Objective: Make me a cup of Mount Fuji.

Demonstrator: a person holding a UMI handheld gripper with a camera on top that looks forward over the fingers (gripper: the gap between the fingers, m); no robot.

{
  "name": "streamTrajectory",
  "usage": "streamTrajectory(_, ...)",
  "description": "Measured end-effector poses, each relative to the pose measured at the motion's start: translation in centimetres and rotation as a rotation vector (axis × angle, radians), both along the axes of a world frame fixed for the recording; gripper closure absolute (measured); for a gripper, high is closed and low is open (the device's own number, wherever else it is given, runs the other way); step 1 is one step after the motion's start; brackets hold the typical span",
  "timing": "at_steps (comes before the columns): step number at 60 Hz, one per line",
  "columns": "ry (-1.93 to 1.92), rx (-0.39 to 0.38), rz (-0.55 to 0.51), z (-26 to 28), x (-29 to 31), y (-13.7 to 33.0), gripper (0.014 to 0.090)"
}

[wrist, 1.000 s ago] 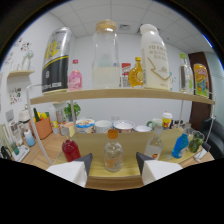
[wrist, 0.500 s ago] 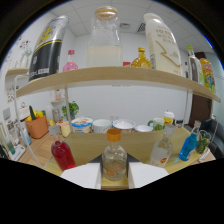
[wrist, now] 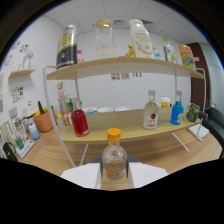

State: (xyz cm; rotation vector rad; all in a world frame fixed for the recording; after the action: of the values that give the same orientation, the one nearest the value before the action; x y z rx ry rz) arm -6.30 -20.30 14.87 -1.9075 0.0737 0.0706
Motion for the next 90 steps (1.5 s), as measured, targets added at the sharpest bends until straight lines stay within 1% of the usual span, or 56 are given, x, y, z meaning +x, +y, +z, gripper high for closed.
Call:
streamTrajectory(7, 0.117, -0.049, -0.006, -2.7, -0.4, -1.3, 0.0694)
streamTrajectory(14, 0.372, -0.116, -0.032, -4.4, -1.3, -1.7, 0.0694)
streamTrajectory(20, 0.586, -0.123, -0.048, -4.6, -1.6, -1.6, 0.0694)
streamTrajectory(25, 0.788, -0.134, -0.052, -3.9, -2.2, -1.5, 0.0692)
streamTrajectory(35, 1.166, -0.131, -0.070, -2.3, -2.2, -1.0, 0.0694)
streamTrajectory(40, 1.286, -0.117, -0.088, -1.7, -1.7, -0.8, 0.0695)
streamTrajectory(54, 1.643, -0.122, -0.153, -2.1, 0.0, -0.5, 0.0696)
streamTrajectory(61, 1.760, -0.121, -0.158, -1.9, 0.4, -0.6, 0.0694)
streamTrajectory(73, 1.683, -0.125, -0.153, -1.6, 0.0, -0.7, 0.0697)
streamTrajectory(80, 1.393, -0.087, -0.108, 0.5, -0.5, -1.3, 0.0695)
streamTrajectory(85, 1.098, -0.021, -0.070, 2.8, -1.1, -1.7, 0.0692)
streamTrajectory(90, 0.772, 0.064, -0.042, 5.1, -2.1, -1.9, 0.0692)
